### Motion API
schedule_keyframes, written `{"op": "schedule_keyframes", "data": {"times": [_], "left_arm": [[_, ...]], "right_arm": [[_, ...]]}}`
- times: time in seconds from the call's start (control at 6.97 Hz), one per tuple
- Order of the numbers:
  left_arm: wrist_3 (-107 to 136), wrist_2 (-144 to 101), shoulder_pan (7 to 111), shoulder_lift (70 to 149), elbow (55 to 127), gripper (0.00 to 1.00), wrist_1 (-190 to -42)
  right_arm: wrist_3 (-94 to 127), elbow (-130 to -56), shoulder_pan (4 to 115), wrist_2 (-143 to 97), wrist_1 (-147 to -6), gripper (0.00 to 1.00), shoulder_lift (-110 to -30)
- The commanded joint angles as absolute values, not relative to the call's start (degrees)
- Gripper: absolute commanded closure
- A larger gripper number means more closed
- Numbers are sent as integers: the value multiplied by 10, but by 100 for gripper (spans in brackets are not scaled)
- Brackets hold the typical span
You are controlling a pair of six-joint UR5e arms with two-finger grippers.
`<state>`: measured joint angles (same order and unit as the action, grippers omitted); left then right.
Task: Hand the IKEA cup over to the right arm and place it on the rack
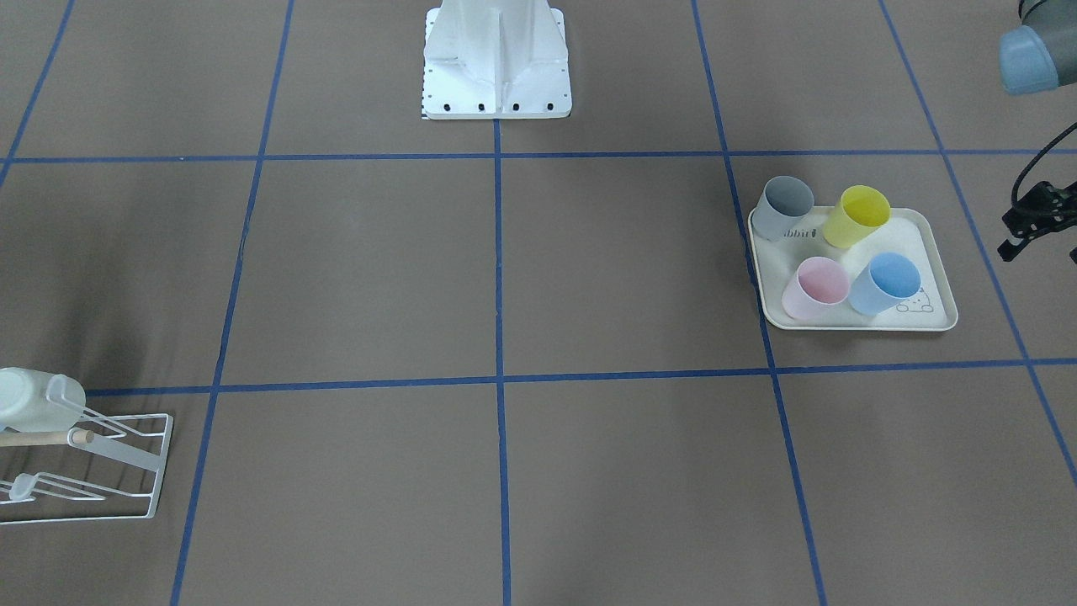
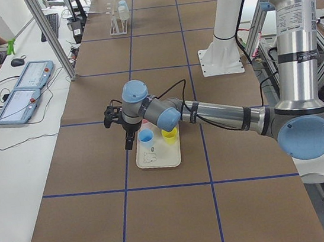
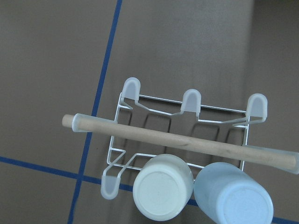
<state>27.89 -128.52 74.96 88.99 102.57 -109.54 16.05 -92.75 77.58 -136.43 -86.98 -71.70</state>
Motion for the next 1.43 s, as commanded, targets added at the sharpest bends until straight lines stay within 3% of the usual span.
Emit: {"op": "schedule_keyframes", "data": {"times": [0.0,0.43,1.29], "left_arm": [[284,-1290,742,891,1023,0,-1042],[355,-1284,637,899,1019,0,-1048],[351,-1286,625,933,955,6,-1049]], "right_arm": [[162,-934,775,-1364,-868,1,-724],[161,-938,771,-1366,-867,1,-732],[163,-939,760,-1366,-867,1,-733]]}}
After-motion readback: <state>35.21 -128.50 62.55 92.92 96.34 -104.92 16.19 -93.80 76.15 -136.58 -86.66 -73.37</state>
